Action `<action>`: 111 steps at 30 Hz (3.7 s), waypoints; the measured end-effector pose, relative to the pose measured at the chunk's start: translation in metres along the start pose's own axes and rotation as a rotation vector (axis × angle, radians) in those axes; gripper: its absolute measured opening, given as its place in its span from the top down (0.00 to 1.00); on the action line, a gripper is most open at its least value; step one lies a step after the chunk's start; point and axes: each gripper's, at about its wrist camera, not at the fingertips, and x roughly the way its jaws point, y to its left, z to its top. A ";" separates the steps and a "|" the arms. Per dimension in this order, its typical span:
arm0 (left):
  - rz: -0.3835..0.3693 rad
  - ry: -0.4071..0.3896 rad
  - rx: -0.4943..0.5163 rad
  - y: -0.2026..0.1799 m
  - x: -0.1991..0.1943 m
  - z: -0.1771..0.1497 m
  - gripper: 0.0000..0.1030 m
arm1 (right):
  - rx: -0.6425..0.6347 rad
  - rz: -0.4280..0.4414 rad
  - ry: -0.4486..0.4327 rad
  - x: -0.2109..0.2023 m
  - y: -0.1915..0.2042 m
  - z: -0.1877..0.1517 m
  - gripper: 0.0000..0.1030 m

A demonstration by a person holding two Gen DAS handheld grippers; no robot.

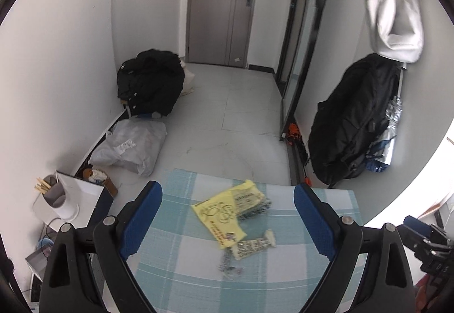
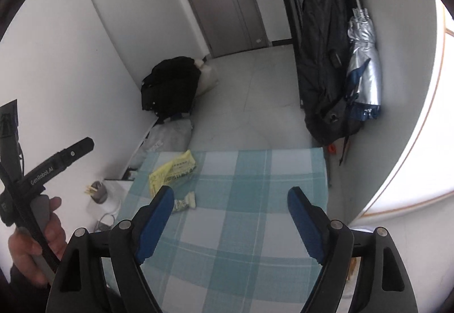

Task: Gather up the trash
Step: 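Lower the right tool onto the cream snack wrapper end and close it, then grasp the yellow plastic bag with the left tool while the right tool holds the wrapper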

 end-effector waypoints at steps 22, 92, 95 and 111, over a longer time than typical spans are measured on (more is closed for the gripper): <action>0.037 0.127 -0.171 0.083 0.029 0.002 0.10 | -0.170 0.033 0.325 0.184 0.081 -0.041 0.22; -0.184 0.564 0.479 -0.008 0.207 -0.028 0.09 | -0.187 0.136 0.283 0.085 -0.005 -0.088 0.79; -0.186 0.563 0.516 -0.013 0.203 -0.032 0.09 | -0.172 0.138 0.270 0.083 -0.008 -0.085 0.79; -0.143 0.598 0.362 -0.014 0.183 -0.038 0.97 | -0.149 0.135 0.211 0.065 -0.014 -0.076 0.79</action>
